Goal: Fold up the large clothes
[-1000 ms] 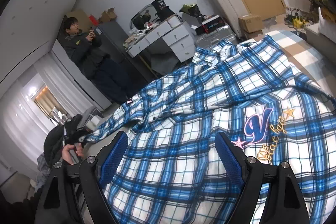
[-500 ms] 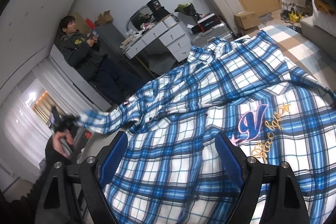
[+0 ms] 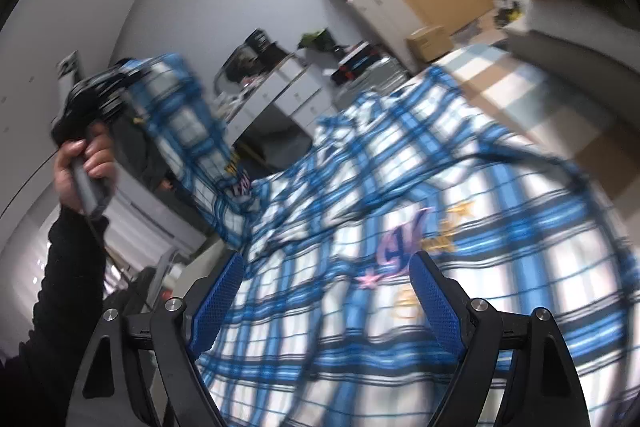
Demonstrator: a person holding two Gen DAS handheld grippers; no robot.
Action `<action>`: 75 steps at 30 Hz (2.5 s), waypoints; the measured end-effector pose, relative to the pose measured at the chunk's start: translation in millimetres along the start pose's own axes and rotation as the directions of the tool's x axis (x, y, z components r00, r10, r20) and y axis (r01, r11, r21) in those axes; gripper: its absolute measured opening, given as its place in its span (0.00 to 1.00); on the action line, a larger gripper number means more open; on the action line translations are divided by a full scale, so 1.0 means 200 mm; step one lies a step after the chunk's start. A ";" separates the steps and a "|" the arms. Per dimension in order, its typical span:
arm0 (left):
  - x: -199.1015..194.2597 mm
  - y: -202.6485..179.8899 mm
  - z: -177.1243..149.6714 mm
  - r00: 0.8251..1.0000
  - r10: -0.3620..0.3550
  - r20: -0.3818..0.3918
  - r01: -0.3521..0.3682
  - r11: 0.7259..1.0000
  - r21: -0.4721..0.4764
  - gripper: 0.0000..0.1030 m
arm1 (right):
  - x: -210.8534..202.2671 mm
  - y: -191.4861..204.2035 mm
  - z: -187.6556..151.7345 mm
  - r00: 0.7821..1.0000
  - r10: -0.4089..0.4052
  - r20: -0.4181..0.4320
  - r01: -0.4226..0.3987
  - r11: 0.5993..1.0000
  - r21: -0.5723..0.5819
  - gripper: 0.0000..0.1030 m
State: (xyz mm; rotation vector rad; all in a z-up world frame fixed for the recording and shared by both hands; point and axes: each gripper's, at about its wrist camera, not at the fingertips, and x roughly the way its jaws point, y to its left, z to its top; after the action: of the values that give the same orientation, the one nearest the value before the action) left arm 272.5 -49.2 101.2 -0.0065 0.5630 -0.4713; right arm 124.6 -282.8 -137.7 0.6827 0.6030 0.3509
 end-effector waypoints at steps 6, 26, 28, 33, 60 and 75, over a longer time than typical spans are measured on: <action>0.70 -0.27 -0.44 0.902 -0.186 -0.389 0.163 0.982 -0.091 0.15 | -0.14 -0.20 0.02 0.997 -0.072 0.002 0.072 0.994 0.078 0.85; 0.21 0.79 -0.95 0.931 0.022 -0.364 -0.149 0.934 -0.325 0.79 | 0.59 -0.10 0.56 0.909 -0.389 -0.150 0.328 0.889 -0.320 0.84; 0.18 0.82 -0.99 0.931 0.032 -0.363 -0.161 0.930 -0.330 0.79 | 0.76 -0.16 0.62 0.876 -0.437 -0.203 0.362 0.876 -0.320 0.83; 0.19 0.82 -1.06 0.939 0.038 -0.341 -0.166 0.921 -0.353 0.79 | 1.01 -0.24 0.62 0.795 -0.521 -0.310 0.403 0.836 -0.373 0.06; 0.20 0.74 -1.07 0.937 0.023 -0.350 -0.126 0.954 -0.273 0.79 | 0.93 -0.30 0.63 0.797 -0.555 -0.237 0.428 0.797 -0.426 0.37; 0.19 0.72 -0.98 0.923 0.158 -0.351 -0.214 0.968 -0.127 0.79 | 0.77 0.18 0.82 0.844 -0.510 0.166 0.491 0.608 -0.625 0.05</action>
State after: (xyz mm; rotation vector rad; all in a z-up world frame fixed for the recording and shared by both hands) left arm 261.8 86.2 -103.0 -0.0282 0.9320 -0.2373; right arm 343.4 -261.2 -74.4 -0.1894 0.6229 0.0182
